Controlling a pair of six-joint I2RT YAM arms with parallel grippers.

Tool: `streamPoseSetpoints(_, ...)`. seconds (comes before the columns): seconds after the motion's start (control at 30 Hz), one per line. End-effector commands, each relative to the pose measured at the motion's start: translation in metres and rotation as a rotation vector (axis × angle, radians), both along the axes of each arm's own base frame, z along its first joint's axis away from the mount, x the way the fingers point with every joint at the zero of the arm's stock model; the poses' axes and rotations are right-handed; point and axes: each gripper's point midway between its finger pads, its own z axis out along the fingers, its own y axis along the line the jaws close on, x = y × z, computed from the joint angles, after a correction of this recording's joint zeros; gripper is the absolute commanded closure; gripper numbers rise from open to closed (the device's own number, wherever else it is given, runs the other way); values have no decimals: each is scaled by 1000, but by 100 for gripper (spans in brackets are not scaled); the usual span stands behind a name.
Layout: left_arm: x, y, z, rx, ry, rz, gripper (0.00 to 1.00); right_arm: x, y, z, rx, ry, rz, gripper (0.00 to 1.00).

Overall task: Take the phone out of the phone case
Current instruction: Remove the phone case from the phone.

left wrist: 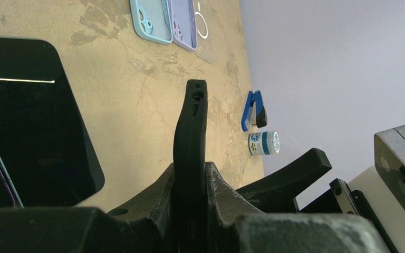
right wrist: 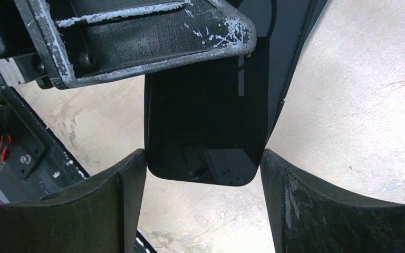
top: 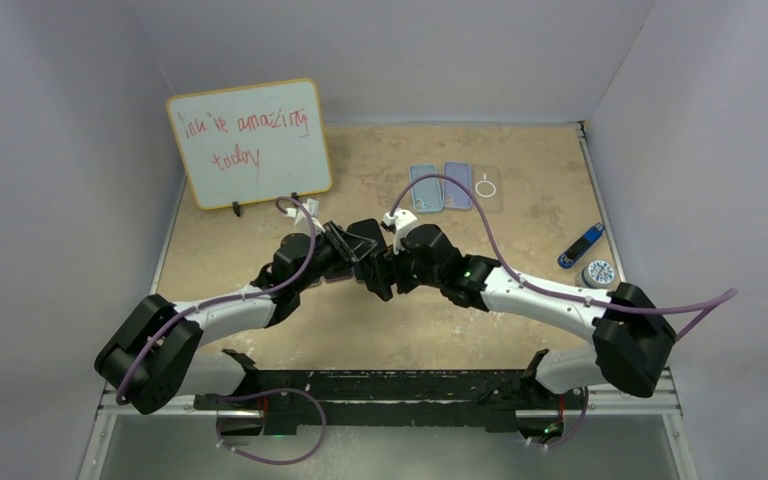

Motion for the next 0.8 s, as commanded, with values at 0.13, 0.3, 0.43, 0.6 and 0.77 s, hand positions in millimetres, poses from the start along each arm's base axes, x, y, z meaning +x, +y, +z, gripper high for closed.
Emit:
streamPoseSetpoints(0.13,-4,-11,51,-214,-78,-19,100,12,5,3,-13,-23,-35,30)
streamPoseSetpoints(0.3,-16,-17,61,-310,-55,-41,100,16,4,-2,-8,-35,-62,28)
streamPoseSetpoints(0.43,-22,-18,68,-368,-40,-48,100,21,5,-3,2,-45,-81,25)
streamPoseSetpoints(0.6,-28,-19,78,-400,-44,-63,100,13,9,-13,18,0,-64,24)
streamPoseSetpoints(0.77,-33,-24,79,-411,-36,-92,100,12,12,-13,28,2,-50,25)
